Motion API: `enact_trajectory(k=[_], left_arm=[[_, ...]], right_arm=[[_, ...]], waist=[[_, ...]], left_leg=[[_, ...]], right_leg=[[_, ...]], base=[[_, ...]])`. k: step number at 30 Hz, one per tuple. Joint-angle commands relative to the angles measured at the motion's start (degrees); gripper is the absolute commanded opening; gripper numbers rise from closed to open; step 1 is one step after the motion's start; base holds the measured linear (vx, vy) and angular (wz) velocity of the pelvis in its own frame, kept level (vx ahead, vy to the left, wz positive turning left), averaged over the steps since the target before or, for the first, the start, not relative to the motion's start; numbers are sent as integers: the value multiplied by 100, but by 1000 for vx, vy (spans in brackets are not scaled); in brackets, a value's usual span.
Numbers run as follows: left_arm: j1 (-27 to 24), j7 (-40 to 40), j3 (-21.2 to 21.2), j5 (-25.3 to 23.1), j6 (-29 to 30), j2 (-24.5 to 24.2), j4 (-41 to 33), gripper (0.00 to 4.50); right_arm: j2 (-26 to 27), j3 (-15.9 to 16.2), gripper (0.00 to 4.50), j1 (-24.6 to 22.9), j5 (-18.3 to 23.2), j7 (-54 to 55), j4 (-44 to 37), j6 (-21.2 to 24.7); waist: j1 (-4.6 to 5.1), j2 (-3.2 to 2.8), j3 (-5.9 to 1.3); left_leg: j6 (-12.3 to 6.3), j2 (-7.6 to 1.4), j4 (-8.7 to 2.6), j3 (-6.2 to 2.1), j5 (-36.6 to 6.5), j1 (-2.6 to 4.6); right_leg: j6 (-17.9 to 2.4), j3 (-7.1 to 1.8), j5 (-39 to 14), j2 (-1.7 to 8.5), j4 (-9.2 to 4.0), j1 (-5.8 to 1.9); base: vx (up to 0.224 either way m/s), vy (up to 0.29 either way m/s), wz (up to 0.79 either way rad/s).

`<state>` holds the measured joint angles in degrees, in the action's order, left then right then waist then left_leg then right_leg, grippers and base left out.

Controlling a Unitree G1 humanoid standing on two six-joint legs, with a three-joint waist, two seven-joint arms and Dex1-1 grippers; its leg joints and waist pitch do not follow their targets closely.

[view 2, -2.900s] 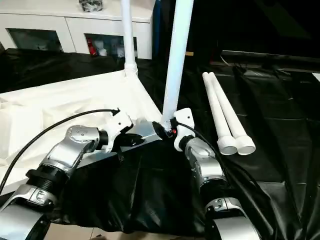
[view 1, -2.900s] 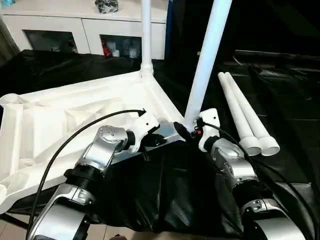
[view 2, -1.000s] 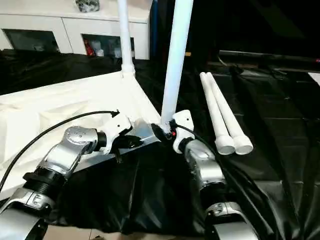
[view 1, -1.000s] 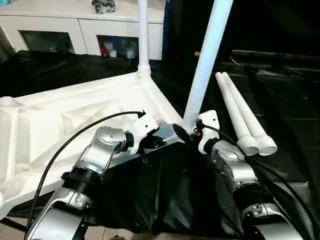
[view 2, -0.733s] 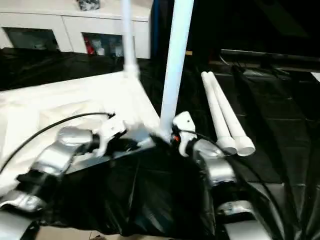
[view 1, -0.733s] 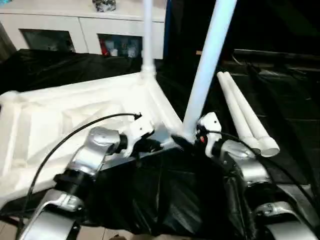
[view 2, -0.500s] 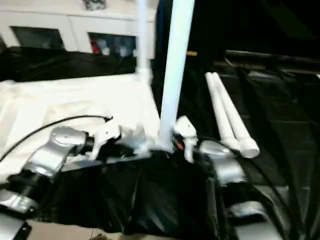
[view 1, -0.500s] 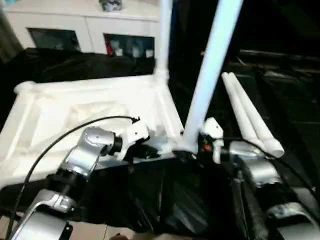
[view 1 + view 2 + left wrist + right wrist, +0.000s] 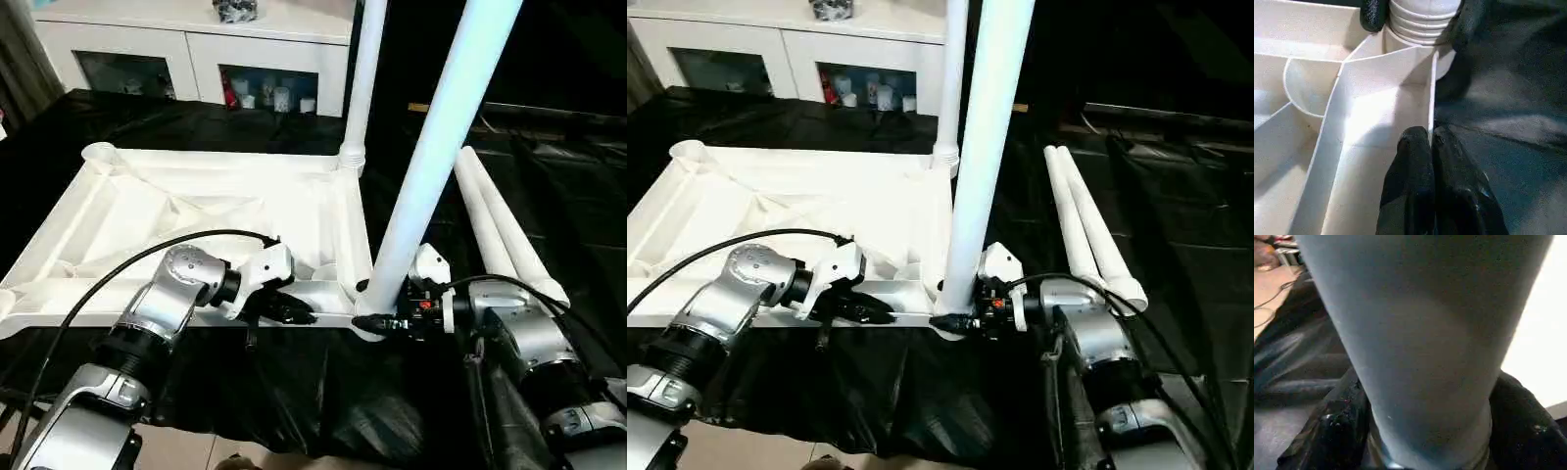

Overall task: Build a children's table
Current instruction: Rotate leg to tighten

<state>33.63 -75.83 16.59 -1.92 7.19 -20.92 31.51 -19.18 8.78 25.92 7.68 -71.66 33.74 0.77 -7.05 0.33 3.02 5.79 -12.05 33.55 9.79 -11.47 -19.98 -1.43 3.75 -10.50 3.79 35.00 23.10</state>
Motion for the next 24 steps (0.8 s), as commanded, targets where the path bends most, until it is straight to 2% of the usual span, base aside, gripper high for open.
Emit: enact_trajectory(k=[1,2,4,5,6,7,10,12,15,16,18,19,20,24], left_arm=[[214,798,-168,104,35,394,-30,0],[216,1009,-221,115,108,501,-56,0],[232,1426,-292,80,248,702,-94,0],[233,1441,-294,78,253,710,-95,0],[244,1588,-316,56,297,783,-100,0],[262,1803,-343,12,361,881,-104,0],[311,2320,-330,-143,490,1179,-99,0],[313,2401,-295,-176,496,1249,-100,0],[308,2561,-259,-212,433,1368,-76,0],[300,2608,-205,-256,345,1416,-42,0],[316,2621,-151,-290,203,1452,48,0],[345,2635,-153,-300,160,1451,114,0],[378,2671,-167,-334,109,1446,181,0],[504,2803,-212,-430,-209,1379,413,0]], right_arm=[[422,350,279,-152,-167,290,19,-12],[556,240,279,-133,-173,619,129,-2],[839,2,274,-98,-145,1310,312,44],[850,-7,273,-98,-143,1335,318,45],[961,-79,273,-90,-145,1588,375,53],[1117,-171,272,-77,-156,1965,458,80],[1624,-315,272,-68,-288,3128,690,45],[1753,-319,272,-59,-385,3445,760,17],[1855,-303,272,-79,-467,3553,782,-96],[1881,-338,307,-79,-498,3655,816,-196],[1893,-511,346,-55,-410,3777,876,-256],[1875,-571,351,-49,-378,3811,872,-259],[1850,-592,359,-42,-405,3873,868,-293],[1568,-579,380,-104,-453,3885,530,-392]], waist=[[19,14,-340],[30,43,-332],[62,34,-320],[78,36,-319],[87,88,-323],[90,60,-319],[118,60,-321],[138,18,-329],[161,25,-334],[169,-34,-337],[167,-20,-342],[164,-40,-348],[167,-101,-351],[158,-71,-345]], left_leg=[[-283,-135,-405,2,-993,21],[-268,-133,-411,6,-1019,18],[-184,-123,-434,-20,-1136,18],[-164,-123,-436,-20,-1135,12],[-174,-116,-435,-20,-1118,8],[-166,-120,-442,-24,-1067,6],[-144,-119,-447,-28,-1006,-1],[-122,-108,-451,-37,-1033,2],[-161,-104,-447,-27,-1059,-3],[-171,-105,-443,-22,-1102,-1],[-200,-96,-438,-17,-1097,-5],[-222,-97,-439,-27,-1054,-14],[-221,-96,-438,-30,-1053,-14],[-233,-78,-435,-14,-1177,2]], right_leg=[[-1194,-258,-1445,434,-445,-295],[-1150,-259,-1560,432,-461,-290],[-1001,-257,-2029,457,-505,-284],[-962,-258,-2089,452,-511,-281],[-915,-254,-2118,444,-520,-283],[-905,-265,-2095,452,-510,-271],[-903,-266,-1997,450,-506,-262],[-888,-260,-1936,444,-502,-266],[-928,-266,-1700,431,-492,-270],[-954,-269,-1624,431,-504,-264],[-980,-268,-1543,428,-497,-271],[-1011,-261,-1461,429,-477,-286],[-1025,-261,-1411,425,-472,-283],[-1010,-257,-1460,417,-500,-283]], base=[[0,0,0],[0,0,0],[0,0,0],[0,0,0],[0,0,0],[0,0,0],[0,0,0],[0,0,0],[0,0,0],[0,0,0],[0,0,0],[0,0,0],[0,0,0],[0,0,0]])
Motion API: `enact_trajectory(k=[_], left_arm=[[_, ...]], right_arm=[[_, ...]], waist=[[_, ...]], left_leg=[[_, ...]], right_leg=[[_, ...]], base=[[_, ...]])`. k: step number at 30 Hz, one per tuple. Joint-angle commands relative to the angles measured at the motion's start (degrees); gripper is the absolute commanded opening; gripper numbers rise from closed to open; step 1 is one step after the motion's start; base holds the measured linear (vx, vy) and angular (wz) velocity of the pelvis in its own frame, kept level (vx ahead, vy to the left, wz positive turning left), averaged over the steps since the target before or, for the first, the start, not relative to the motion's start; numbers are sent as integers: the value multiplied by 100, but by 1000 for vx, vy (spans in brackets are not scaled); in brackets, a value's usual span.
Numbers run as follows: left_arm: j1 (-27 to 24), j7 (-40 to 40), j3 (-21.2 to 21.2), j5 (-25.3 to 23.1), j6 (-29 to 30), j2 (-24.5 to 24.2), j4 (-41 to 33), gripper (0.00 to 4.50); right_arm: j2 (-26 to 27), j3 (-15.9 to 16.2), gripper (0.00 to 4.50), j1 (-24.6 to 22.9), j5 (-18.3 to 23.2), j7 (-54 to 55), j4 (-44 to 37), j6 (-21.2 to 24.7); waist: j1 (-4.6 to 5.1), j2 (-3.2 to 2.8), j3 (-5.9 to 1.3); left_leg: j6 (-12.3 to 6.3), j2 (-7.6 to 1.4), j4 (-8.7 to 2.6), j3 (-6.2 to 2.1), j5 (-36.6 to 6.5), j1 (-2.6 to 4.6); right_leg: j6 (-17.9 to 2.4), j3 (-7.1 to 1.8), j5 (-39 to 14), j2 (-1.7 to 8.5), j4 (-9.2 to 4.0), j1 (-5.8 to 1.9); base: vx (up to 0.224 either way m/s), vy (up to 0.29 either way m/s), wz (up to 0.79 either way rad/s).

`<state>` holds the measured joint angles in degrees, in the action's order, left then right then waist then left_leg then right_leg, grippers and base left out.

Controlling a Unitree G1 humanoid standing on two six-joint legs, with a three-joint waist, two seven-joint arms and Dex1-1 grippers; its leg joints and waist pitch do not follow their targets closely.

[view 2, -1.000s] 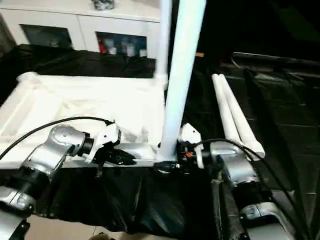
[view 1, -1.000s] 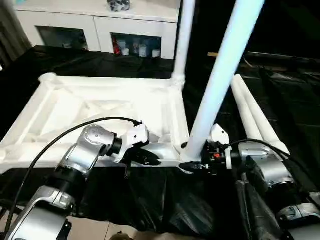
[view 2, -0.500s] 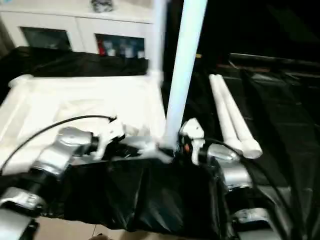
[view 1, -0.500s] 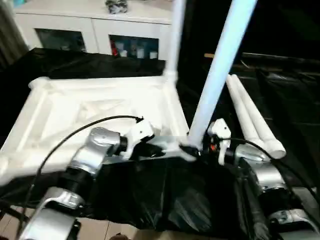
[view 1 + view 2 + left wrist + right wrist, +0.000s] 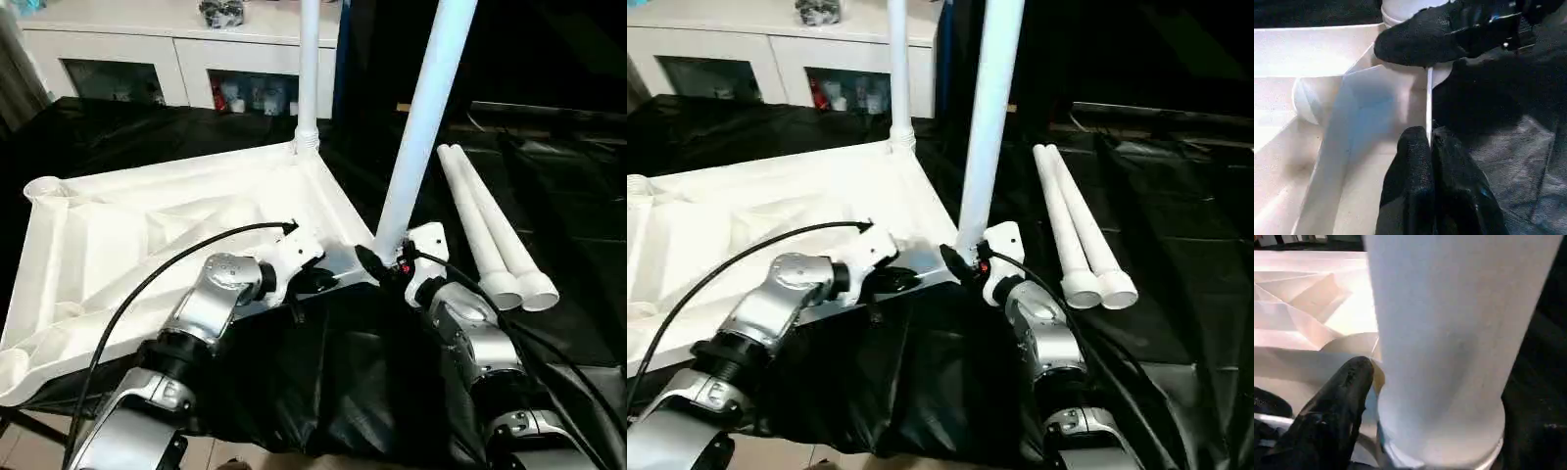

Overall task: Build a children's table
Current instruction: Rotate leg to tighten

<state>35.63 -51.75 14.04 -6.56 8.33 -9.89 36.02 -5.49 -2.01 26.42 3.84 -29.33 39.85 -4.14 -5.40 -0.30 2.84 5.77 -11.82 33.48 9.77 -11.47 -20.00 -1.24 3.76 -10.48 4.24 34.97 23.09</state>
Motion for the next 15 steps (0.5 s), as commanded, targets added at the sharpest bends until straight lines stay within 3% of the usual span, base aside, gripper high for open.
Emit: enact_trajectory(k=[1,5,6,7,9,11,15], left_arm=[[340,553,9,-11,-363,265,3,0],[421,706,-217,99,-371,267,23,0],[444,630,-427,299,-313,240,-59,44],[444,630,-427,299,-313,240,-59,44],[451,516,-547,455,-237,179,-108,55],[406,397,-609,524,-226,7,-227,75],[338,490,-866,538,-203,-401,-405,84]], right_arm=[[87,488,380,-213,-1,-503,-288,126],[-235,458,380,-419,214,-1046,-878,233],[-487,423,388,-573,340,-1361,-1242,292],[-487,423,388,-573,340,-1361,-1242,292],[-690,390,388,-674,388,-1502,-1451,287],[-944,288,388,-768,459,-1615,-1646,325],[-1377,96,388,-940,686,-1965,-2001,542]], waist=[[-24,-4,-329],[-55,4,-341],[-67,-8,-333],[-80,17,-338],[-89,-22,-362],[-48,-3,-366],[5,-2,-362]], left_leg=[[-257,-110,-421,-8,-1148,9],[-361,-116,-404,-12,-967,-29],[-391,-110,-405,-13,-938,-41],[-447,-109,-383,-2,-937,-30],[-492,-100,-364,-15,-750,-82],[-524,-104,-354,-23,-607,-116],[-642,-88,-326,-8,-541,-84]], right_leg=[[-1012,-264,-1421,370,-496,-285],[-1073,-259,-1139,381,-450,-313],[-1038,-249,-1149,369,-462,-329],[-1051,-255,-1092,372,-459,-330],[-1128,-240,-850,382,-410,-359],[-1199,-226,-619,374,-392,-372],[-1278,-228,-414,336,-369,-357]], base=[[0,0,0],[0,0,0],[0,0,0],[0,0,0],[0,0,0],[0,0,0],[0,0,0]])
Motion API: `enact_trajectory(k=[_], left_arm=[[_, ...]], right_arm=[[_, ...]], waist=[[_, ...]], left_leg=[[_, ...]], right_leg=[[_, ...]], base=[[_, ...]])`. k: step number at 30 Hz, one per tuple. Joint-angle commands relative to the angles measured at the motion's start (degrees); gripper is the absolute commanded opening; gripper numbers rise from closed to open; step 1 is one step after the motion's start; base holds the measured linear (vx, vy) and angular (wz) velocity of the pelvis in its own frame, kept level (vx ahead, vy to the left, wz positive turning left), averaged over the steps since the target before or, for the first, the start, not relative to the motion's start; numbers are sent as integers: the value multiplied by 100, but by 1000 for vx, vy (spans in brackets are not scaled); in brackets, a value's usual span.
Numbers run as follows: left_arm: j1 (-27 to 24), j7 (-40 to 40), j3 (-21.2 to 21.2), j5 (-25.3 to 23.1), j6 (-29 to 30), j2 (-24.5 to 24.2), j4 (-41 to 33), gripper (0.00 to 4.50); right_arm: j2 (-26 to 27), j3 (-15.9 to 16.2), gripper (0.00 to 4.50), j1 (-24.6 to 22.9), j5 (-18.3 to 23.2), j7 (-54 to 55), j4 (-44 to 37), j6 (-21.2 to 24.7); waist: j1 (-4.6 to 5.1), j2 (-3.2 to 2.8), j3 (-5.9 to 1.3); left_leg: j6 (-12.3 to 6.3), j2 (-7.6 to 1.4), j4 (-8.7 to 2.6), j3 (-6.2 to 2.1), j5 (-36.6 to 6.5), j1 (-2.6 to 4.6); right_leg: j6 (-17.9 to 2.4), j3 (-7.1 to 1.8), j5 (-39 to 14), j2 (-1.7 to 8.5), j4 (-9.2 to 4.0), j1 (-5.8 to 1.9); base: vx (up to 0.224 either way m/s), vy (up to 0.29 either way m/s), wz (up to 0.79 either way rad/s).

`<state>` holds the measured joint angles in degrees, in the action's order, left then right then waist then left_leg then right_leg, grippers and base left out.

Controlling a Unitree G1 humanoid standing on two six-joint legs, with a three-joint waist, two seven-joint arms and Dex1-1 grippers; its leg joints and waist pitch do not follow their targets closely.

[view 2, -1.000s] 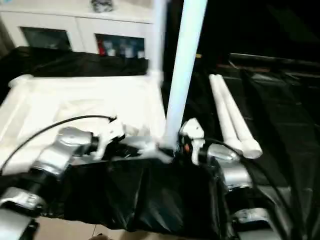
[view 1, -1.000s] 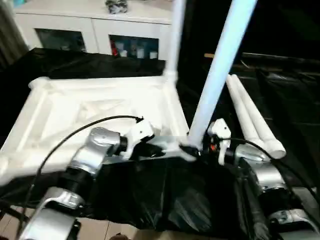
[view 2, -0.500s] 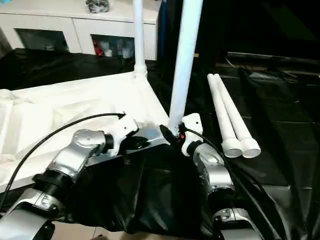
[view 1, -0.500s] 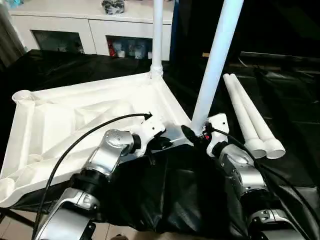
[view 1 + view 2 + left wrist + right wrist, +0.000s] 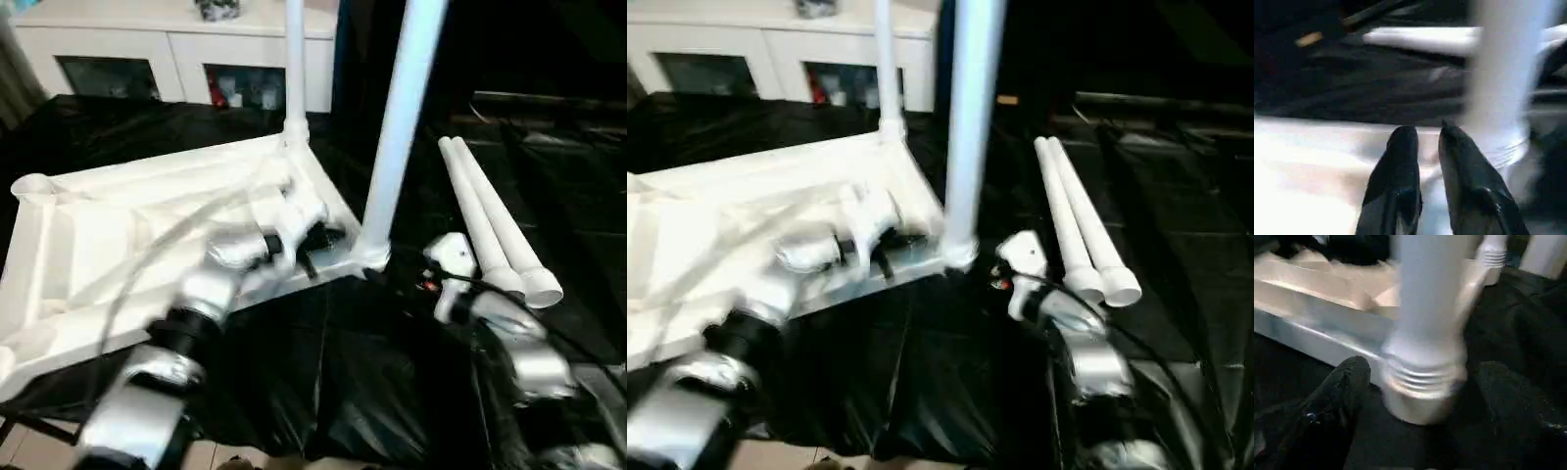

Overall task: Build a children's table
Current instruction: Rotate leg to tighten, then rotate table base

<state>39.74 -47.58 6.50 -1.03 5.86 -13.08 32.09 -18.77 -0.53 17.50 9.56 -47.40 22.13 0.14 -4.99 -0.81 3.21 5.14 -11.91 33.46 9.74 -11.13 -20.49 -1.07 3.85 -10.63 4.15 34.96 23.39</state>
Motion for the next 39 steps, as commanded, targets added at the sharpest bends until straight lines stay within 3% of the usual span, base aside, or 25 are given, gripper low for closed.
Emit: enact_trajectory(k=[1,3,4,5,6,7,8,10,11,14,16,17,19,22,25,27,29,32,37,39], left_arm=[[-72,115,-202,12,92,-166,-42,84],[-71,142,-295,42,148,-259,-77,84],[-55,336,-537,12,260,-600,-131,84],[-54,439,-646,-37,313,-810,-146,84],[-47,595,-773,-121,393,-1077,-133,84],[-45,629,-797,-141,411,-1130,-125,84],[-57,716,-839,-169,475,-1250,-147,84],[-152,952,-974,-348,732,-1717,-240,84],[-152,952,-974,-348,732,-1717,-240,84],[-340,1176,-1124,-640,1197,-2280,-415,84],[-568,1240,-1158,-792,1528,-2695,-530,84],[-605,1230,-1143,-798,1583,-2740,-544,84],[-671,1221,-1090,-861,1623,-2824,-519,48],[-882,1413,-931,-1195,1770,-3100,-415,48],[-1006,1492,-904,-1323,1917,-3235,-435,8],[-1066,1412,-873,-1223,1891,-3219,-460,8],[-1082,1360,-870,-1163,1884,-3195,-456,5],[-1167,737,-470,-1043,1686,-2968,-303,0],[-1182,408,-160,-1155,1570,-2881,34,0],[-1184,230,-38,-1209,1557,-2903,178,0]], right_arm=[[-132,-30,388,-100,149,-284,-325,168],[-220,-3,388,-161,199,-430,-445,256],[-391,153,388,-312,315,-808,-794,551],[-458,280,388,-389,333,-978,-971,658],[-517,445,388,-460,338,-1155,-1154,776],[-525,476,388,-471,338,-1185,-1184,799],[-563,548,388,-505,361,-1242,-1274,864],[-673,736,388,-578,454,-1405,-1501,1060],[-673,736,388,-578,454,-1405,-1501,1060],[-620,826,388,-485,462,-1455,-1519,1200],[-384,897,388,-234,266,-1236,-1190,1209],[-354,916,388,-195,229,-1190,-1132,1200],[-276,945,388,-109,144,-1035,-985,1231],[13,1040,388,177,-91,-496,-490,1215],[204,1055,353,312,-118,-250,-275,1270],[271,1089,342,334,-148,-252,-223,1273],[297,1101,327,338,-161,-253,-207,1272],[432,1197,307,413,-260,-155,56,1251],[541,1250,269,586,-377,-18,472,1145],[620,1238,246,739,-462,148,753,1057]], waist=[[-34,43,-392],[-47,39,-389],[-49,46,-390],[-56,104,-390],[-50,60,-383],[-45,57,-373],[-33,98,-371],[-68,101,-360],[-68,83,-356],[-84,166,-344],[-76,146,-348],[-59,139,-340],[-69,126,-342],[-80,88,-355],[-114,111,-363],[-144,125,-360],[-155,117,-350],[-163,170,-335],[-161,168,-326],[-158,140,-337]], left_leg=[[-581,-77,-322,1,-611,-32],[-586,-93,-328,1,-670,-15],[-581,-92,-325,7,-716,-2],[-601,-94,-325,3,-705,-12],[-580,-104,-344,-19,-720,-35],[-555,-103,-350,-21,-781,-29],[-504,-103,-354,-18,-860,-16],[-424,-124,-364,-19,-878,15],[-407,-128,-366,-20,-884,21],[-345,-134,-382,-16,-915,19],[-270,-137,-402,-33,-896,16],[-237,-129,-412,-44,-880,-4],[-163,-136,-405,-31,-904,54],[-54,-129,-407,-30,-893,63],[-22,-120,-394,-25,-809,64],[-21,-117,-397,-26,-807,59],[0,-117,-405,-29,-911,56],[41,-122,-429,-26,-1110,74],[79,-113,-444,-39,-1156,62],[106,-115,-440,-41,-1211,83]], right_leg=[[-1294,-236,-451,340,-377,-382],[-1283,-231,-598,342,-387,-372],[-1296,-232,-603,326,-381,-368],[-1276,-233,-579,327,-378,-380],[-1217,-227,-620,340,-362,-385],[-1176,-216,-723,330,-376,-374],[-1117,-216,-914,340,-398,-365],[-1088,-236,-1112,357,-393,-327],[-1099,-240,-1085,349,-385,-314],[-1070,-244,-1171,364,-382,-303],[-1064,-244,-1134,367,-349,-288],[-1063,-242,-1138,371,-339,-293],[-1112,-252,-1095,374,-364,-265],[-1249,-251,-668,359,-309,-268],[-1300,-259,-422,366,-288,-291],[-1301,-259,-365,369,-281,-301],[-1296,-264,-483,381,-288,-300],[-1246,-274,-881,402,-339,-283],[-1169,-281,-1027,402,-346,-294],[-1152,-285,-1110,414,-351,-284]], base=[[0,0,0],[0,0,0],[0,0,0],[0,0,0],[0,0,0],[0,0,0],[0,0,0],[0,0,0],[0,0,0],[0,0,0],[0,0,0],[0,0,0],[0,0,0],[0,0,0],[0,0,0],[0,0,0],[0,0,0],[0,0,0],[0,0,0],[0,0,0]])
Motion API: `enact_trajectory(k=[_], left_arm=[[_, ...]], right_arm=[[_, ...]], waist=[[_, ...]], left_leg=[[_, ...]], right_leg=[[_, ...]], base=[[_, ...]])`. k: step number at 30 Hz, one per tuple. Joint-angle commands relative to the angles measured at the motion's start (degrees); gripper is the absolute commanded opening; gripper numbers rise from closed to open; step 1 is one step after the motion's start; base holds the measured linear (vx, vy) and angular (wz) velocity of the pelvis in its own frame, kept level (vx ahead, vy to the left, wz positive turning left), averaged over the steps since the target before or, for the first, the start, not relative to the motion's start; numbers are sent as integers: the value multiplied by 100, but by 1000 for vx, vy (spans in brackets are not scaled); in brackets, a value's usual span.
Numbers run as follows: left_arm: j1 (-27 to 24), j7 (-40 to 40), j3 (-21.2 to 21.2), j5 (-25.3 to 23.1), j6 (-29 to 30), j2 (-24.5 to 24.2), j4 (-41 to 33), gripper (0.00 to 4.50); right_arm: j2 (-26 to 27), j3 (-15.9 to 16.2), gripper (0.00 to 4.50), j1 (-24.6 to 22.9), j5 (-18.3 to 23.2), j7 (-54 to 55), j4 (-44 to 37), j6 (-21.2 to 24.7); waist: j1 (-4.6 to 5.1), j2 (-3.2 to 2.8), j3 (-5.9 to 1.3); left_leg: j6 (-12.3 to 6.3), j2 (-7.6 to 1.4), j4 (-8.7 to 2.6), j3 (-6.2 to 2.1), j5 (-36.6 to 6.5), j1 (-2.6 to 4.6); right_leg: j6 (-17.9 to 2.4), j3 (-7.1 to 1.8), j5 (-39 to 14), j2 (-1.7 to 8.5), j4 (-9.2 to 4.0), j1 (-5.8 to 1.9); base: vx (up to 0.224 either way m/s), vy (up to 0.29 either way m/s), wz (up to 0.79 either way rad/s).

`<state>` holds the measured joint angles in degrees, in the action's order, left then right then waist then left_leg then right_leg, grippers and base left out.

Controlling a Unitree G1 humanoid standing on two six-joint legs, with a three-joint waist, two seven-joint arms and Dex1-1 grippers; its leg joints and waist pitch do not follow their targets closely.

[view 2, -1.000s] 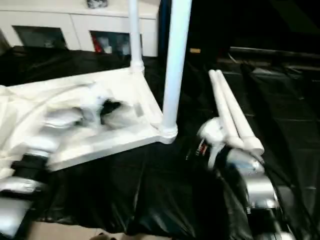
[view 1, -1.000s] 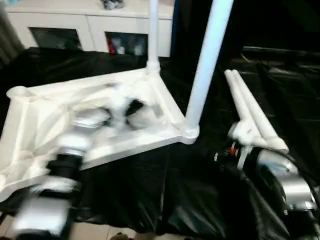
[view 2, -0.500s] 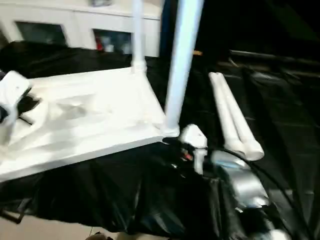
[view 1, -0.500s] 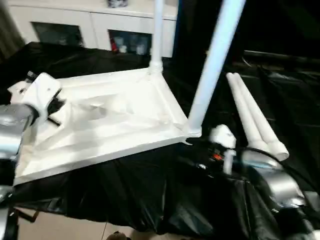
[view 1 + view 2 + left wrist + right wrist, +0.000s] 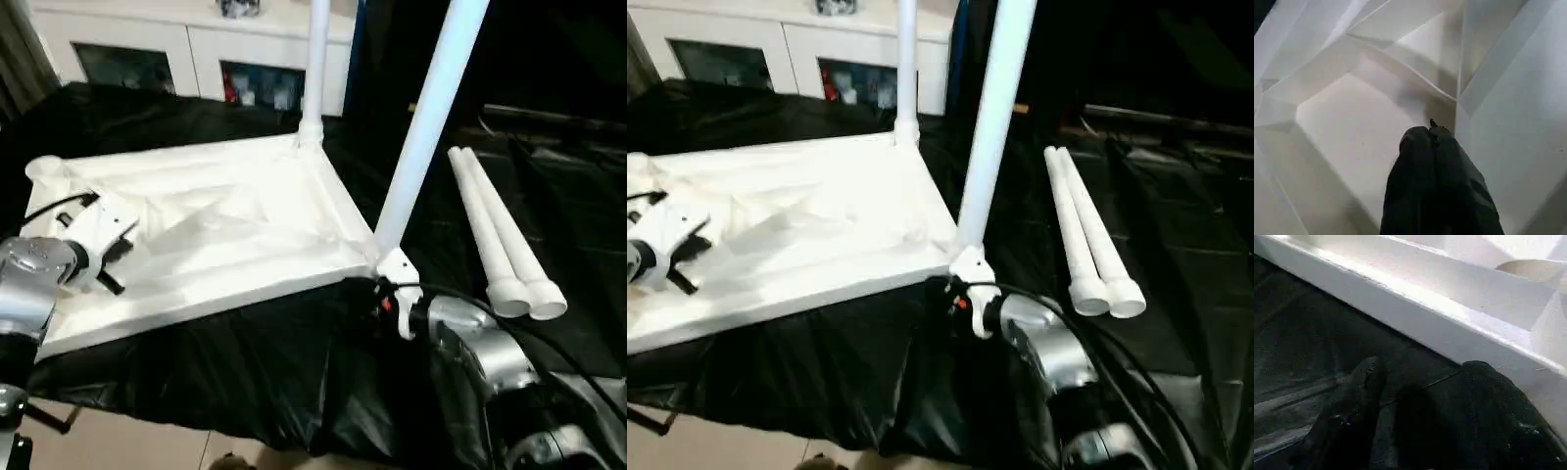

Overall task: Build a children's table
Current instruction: Rotate table base

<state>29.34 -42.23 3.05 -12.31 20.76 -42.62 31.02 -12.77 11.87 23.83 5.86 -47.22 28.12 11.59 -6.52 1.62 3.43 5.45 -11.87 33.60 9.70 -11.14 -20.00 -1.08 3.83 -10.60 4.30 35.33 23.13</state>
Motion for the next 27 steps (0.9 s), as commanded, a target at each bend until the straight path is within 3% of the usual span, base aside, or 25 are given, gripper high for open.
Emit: enact_trajectory(k=[1,2,3,4,6,10,12,14,16,20,27], left_arm=[[-156,-456,409,-130,71,13,349,0],[-169,-639,498,-146,102,-35,366,0],[-174,-717,536,-148,116,-58,367,0],[-197,-879,575,-105,152,-99,286,0],[-218,-1156,616,31,237,-157,152,0],[-440,-2159,654,571,462,-334,-569,0],[-553,-2606,681,830,504,-433,-903,0],[-564,-2702,689,879,500,-449,-950,0],[-618,-2969,688,1099,602,-456,-1143,0],[-645,-3176,782,1422,856,-130,-1656,0],[-314,-2913,902,1489,835,516,-1665,0]], right_arm=[[93,-39,246,240,-147,301,381,-168],[189,-116,237,420,-193,548,667,-250],[231,-153,216,497,-212,653,789,-285],[291,-210,216,630,-238,821,1001,-383],[376,-281,206,827,-240,1014,1327,-528],[535,-339,168,1247,-285,1271,1955,-796],[595,-356,163,1407,-301,1330,2198,-892],[613,-364,147,1454,-308,1342,2281,-927],[650,-373,125,1528,-318,1356,2415,-987],[777,-404,95,1742,-351,1399,2822,-1210],[812,-465,49,1859,-368,1373,3087,-1395]], waist=[[1,-120,-361],[1,-151,-366],[34,-127,-351],[32,-140,-351],[37,-133,-365],[68,-128,-386],[71,-112,-389],[71,-134,-388],[79,-125,-411],[87,-124,-384],[90,-117,-393]], left_leg=[[106,-119,-458,-42,-1240,37],[132,-121,-458,-49,-1258,44],[170,-115,-478,-56,-1308,18],[198,-121,-483,-62,-1319,21],[209,-129,-466,-50,-1352,57],[136,-128,-462,-38,-1039,6],[123,-127,-453,-23,-1002,22],[80,-116,-440,-1,-924,34],[44,-110,-427,5,-754,14],[74,-120,-438,12,-910,33],[93,-108,-423,16,-967,31]], right_leg=[[-1146,-281,-1152,402,-392,-253],[-1164,-281,-1188,410,-386,-237],[-1164,-280,-1293,410,-392,-258],[-1143,-279,-1352,416,-394,-266],[-1184,-295,-1381,441,-392,-237],[-1318,-286,-917,413,-326,-278],[-1382,-281,-825,405,-317,-270],[-1440,-282,-624,383,-299,-253],[-1483,-281,-329,381,-249,-285],[-1540,-275,-435,382,-278,-272],[-1474,-283,-568,374,-302,-290]], base=[[0,0,0],[0,0,0],[0,0,0],[0,0,0],[0,0,0],[0,0,0],[0,0,0],[0,0,0],[0,0,0],[0,0,0],[0,0,0]])
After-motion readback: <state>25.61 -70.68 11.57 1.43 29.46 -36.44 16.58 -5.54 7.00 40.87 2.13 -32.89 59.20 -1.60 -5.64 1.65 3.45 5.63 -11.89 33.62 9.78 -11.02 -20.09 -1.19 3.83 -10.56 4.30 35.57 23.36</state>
